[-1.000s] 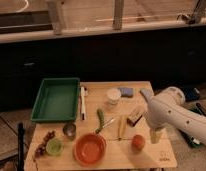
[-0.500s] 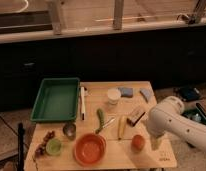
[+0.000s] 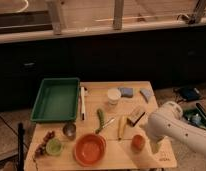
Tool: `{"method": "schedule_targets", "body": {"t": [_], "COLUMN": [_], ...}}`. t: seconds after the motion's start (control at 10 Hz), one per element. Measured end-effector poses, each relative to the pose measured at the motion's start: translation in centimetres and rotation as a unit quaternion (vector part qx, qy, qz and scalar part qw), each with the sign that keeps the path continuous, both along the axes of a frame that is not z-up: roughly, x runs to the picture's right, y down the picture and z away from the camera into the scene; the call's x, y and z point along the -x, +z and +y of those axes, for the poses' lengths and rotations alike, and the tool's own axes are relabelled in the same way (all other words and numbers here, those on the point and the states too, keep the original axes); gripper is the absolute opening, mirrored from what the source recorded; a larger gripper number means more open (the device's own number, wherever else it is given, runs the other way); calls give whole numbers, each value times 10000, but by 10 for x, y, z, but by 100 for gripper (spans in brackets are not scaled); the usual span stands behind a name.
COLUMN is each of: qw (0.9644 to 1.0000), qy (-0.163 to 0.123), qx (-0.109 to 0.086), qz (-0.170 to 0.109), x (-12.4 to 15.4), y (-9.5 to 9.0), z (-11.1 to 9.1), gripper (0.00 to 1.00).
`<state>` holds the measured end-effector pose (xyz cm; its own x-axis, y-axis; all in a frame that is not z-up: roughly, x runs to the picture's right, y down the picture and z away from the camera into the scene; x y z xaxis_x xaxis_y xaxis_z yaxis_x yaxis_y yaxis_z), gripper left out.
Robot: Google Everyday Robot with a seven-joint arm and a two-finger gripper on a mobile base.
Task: Place apple in paper cup
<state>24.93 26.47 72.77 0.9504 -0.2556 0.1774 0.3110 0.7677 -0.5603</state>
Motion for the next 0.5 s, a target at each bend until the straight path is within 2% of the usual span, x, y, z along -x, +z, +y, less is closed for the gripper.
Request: {"method": "schedule_targets", "body": {"t": [0.5], "qw": [9990], "qy": [-338], "qx": [31], "qz": [-274], "x": [2], "y": [2], "z": [6], "gripper": [80]}}
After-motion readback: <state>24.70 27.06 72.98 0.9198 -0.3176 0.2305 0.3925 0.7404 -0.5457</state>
